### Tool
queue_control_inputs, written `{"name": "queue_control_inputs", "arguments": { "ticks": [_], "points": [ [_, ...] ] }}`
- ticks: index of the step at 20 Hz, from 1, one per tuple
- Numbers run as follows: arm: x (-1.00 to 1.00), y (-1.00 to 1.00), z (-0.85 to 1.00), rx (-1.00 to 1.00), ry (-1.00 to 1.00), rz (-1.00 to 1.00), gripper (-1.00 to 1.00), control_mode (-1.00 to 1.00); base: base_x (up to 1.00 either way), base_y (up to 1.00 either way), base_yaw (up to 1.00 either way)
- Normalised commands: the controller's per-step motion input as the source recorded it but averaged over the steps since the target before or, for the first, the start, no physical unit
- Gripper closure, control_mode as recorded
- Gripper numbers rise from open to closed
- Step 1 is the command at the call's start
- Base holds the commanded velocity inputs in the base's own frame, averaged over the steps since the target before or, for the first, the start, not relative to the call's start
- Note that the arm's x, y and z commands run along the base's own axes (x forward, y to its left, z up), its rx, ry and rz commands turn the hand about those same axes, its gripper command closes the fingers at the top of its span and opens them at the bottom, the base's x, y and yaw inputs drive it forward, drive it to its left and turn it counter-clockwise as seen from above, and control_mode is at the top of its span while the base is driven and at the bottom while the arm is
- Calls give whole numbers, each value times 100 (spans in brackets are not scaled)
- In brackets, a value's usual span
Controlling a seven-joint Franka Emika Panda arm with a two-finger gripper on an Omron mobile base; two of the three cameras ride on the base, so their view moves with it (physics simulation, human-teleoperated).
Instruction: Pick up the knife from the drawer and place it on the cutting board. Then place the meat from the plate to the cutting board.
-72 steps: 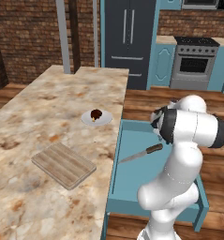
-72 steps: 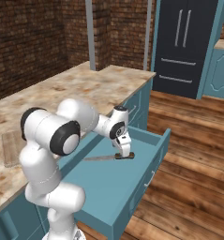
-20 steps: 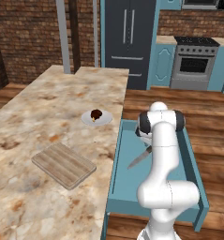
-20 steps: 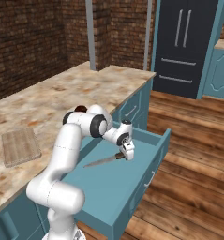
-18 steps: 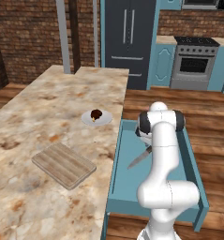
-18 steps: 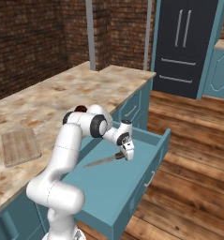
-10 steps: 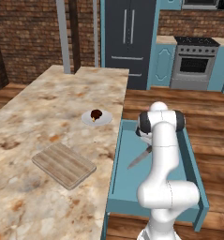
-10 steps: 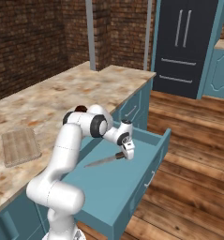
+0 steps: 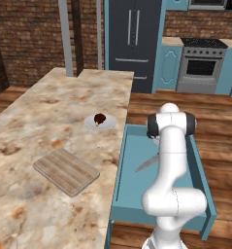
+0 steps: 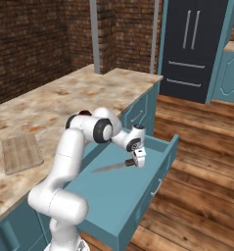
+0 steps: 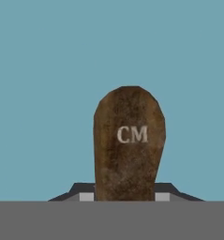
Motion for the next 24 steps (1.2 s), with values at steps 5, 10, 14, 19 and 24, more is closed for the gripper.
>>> {"name": "queue_control_inputs", "arguments": {
  "ticks": [5,10,14,19,24],
  "points": [
    [-15,-18,38,0,0,-1,100,-100,0,0,0],
    [-31,-9,63,2,0,0,100,-100,0,0,0],
    [-67,-1,64,0,0,0,100,-100,0,0,0],
    [-59,0,71,0,-4,0,100,-100,0,0,0],
    [-57,23,70,-2,-8,-2,100,-100,0,0,0]
  ]
}}
